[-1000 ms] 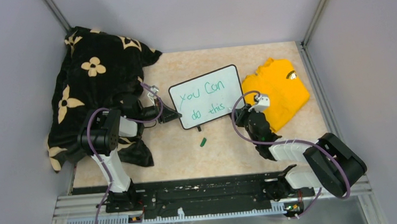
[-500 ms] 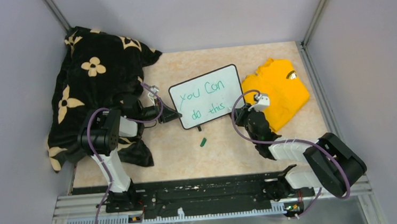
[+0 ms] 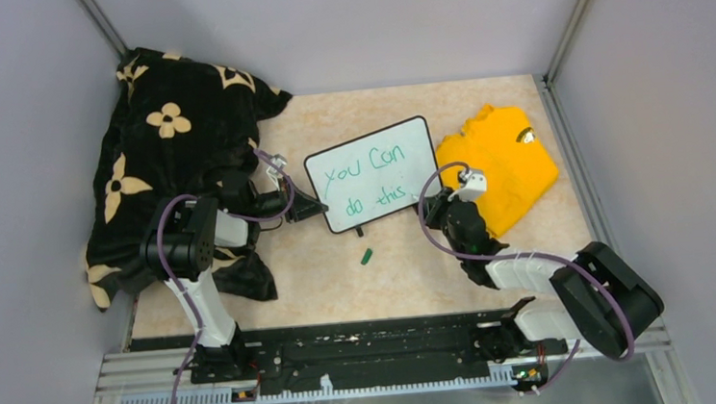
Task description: Write a sentence on the whiteboard
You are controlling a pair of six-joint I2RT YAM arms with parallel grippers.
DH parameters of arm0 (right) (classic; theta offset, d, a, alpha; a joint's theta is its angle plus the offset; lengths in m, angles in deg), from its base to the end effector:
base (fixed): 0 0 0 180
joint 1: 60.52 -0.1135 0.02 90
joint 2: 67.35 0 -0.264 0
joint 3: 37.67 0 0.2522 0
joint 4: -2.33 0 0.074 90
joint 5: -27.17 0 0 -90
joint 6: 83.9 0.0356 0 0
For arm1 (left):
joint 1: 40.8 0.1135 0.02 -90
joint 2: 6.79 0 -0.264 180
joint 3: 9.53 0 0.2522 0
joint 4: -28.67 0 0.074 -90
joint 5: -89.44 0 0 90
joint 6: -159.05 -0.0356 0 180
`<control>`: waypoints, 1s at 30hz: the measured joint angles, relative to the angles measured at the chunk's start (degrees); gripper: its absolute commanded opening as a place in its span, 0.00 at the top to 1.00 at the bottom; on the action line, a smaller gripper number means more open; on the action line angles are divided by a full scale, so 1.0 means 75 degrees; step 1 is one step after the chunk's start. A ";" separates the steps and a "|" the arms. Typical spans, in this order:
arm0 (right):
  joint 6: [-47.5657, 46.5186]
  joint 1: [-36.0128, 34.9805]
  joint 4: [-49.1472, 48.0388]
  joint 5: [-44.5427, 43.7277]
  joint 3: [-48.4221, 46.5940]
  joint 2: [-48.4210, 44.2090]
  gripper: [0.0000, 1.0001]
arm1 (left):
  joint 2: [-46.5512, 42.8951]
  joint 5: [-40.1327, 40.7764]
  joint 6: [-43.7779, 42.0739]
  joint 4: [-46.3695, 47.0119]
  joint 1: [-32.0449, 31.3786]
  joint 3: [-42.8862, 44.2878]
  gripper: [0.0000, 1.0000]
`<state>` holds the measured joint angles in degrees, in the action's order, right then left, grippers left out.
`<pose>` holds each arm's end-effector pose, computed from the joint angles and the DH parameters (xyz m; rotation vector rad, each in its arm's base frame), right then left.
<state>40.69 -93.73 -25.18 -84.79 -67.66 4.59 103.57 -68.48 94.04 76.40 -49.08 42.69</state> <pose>0.1992 0.1145 0.1692 0.2942 1.8079 0.4914 0.3227 -0.0803 0.1310 0.6650 1.7380 -1.4343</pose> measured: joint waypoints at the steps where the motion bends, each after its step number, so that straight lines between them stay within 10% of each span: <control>1: 0.0003 0.0000 0.0076 0.0003 -0.0003 -0.0035 1.00 | 0.0000 0.0003 0.0000 -0.0003 -0.0003 -0.0003 1.00; 18: 0.0017 0.0003 0.0898 0.0146 -0.0003 -0.1037 1.00 | 0.0000 0.0003 0.0000 -0.0003 0.0000 0.0000 0.99; 30: -0.0017 0.0003 0.2521 0.0510 -0.0099 -0.3002 1.00 | 0.0000 0.0085 0.0114 -0.0154 -0.0003 -0.0009 0.64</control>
<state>40.56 -93.70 -6.28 -80.96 -68.40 -17.92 103.57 -67.84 94.89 75.24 -49.10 42.62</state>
